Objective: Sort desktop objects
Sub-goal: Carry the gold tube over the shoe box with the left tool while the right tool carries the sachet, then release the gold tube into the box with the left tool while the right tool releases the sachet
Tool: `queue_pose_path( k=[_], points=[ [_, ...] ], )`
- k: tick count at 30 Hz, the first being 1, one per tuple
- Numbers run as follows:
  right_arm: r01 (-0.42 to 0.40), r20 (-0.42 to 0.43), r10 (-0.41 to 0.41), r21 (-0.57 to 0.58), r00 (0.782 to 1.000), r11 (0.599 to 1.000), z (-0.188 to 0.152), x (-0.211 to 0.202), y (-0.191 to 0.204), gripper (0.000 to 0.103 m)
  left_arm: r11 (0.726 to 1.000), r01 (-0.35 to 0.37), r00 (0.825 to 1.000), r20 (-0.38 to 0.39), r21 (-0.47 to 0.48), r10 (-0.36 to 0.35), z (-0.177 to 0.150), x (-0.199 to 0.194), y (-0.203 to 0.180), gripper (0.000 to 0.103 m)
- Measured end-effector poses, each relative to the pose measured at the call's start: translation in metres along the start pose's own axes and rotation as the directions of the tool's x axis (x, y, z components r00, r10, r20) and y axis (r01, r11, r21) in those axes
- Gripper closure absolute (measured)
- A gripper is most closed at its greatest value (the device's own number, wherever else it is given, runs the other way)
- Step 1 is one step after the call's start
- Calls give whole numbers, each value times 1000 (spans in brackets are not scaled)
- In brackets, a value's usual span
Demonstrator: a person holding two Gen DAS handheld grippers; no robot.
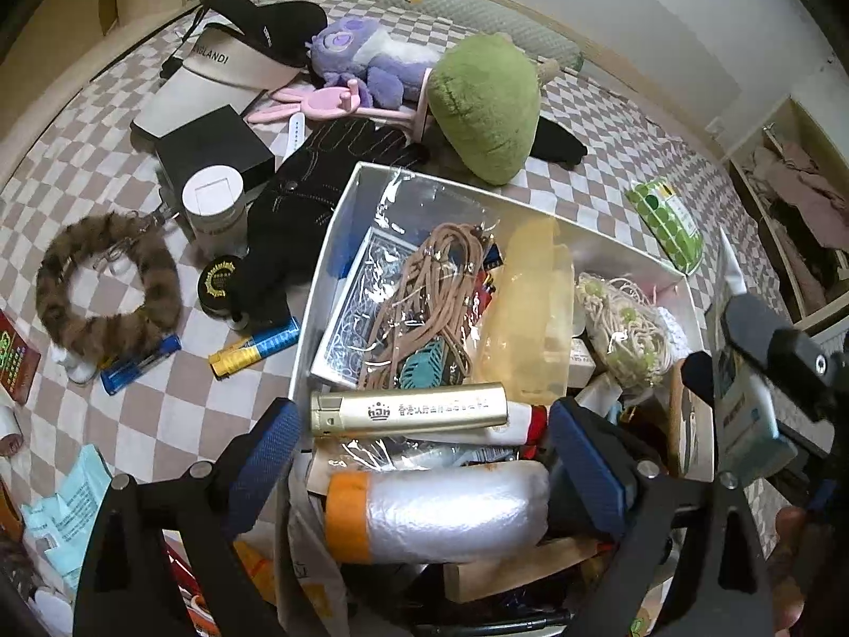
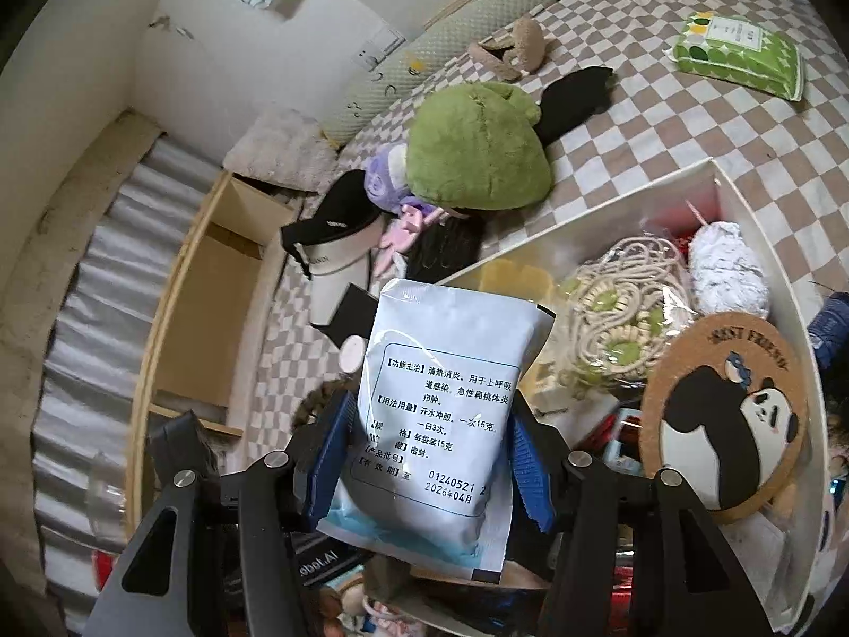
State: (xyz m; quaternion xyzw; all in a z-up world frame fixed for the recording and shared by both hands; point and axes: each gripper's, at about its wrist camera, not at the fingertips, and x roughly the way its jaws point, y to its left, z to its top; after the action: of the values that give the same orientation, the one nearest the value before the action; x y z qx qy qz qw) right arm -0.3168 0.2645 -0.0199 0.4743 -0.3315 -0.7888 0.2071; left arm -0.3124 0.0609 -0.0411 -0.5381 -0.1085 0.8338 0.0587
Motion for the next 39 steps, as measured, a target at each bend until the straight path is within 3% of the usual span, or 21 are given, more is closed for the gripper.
queue_pose_path(
  k=[3, 8, 11, 14, 16, 19, 22, 23, 25, 27, 28, 35, 39],
  points=[
    [-33, -3, 33, 8, 999, 999, 3, 6, 1, 46, 1000, -1, 1000, 11, 23, 0, -1, -4, 0, 7],
    [-21, -17, 21, 18, 1000, 1000, 7, 23, -1, 46, 992, -43, 998, 44, 122, 38, -1, -11, -1, 7],
    [18, -26, -18, -3, 1000, 1000, 7, 34, 1, 46, 990, -37, 999, 37, 133, 32, 0, -9, 4, 7],
    [107, -24, -108, -47, 994, 993, 7, 42, 4, 46, 990, -32, 999, 33, 135, 28, 1, -8, 8, 7],
    [209, -8, -210, -84, 978, 974, 8, 45, 5, 46, 991, -27, 999, 33, 133, 23, 2, -7, 10, 7],
    [365, 23, -366, -157, 930, 918, 10, 49, 8, 46, 992, -19, 999, 32, 128, 15, 4, -7, 12, 7],
    [453, 39, -457, -224, 889, 863, 9, 55, 8, 42, 991, -13, 999, 31, 130, 9, 5, -7, 12, 7],
    [462, 45, -465, -231, 884, 856, 9, 56, 8, 38, 991, -13, 999, 32, 131, 9, 5, -7, 12, 7],
    [466, 54, -467, -231, 883, 854, 9, 56, 7, 32, 992, -9, 999, 32, 127, 4, 6, -7, 13, 7],
    [457, 52, -458, -219, 888, 862, 10, 55, 7, 12, 993, -1, 1000, 30, 120, -3, 7, -6, 14, 7],
    [449, 49, -450, -218, 892, 867, 10, 55, 8, 9, 993, 1, 1000, 29, 118, -5, 7, -6, 14, 7],
    [366, 29, -366, -160, 930, 917, 14, 50, 9, 9, 992, 2, 1000, 29, 127, -6, 7, -7, 10, 7],
    [350, 29, -350, -133, 936, 927, 16, 41, 3, 9, 991, -2, 999, 33, 131, -2, 5, -9, 7, 7]
  ],
)
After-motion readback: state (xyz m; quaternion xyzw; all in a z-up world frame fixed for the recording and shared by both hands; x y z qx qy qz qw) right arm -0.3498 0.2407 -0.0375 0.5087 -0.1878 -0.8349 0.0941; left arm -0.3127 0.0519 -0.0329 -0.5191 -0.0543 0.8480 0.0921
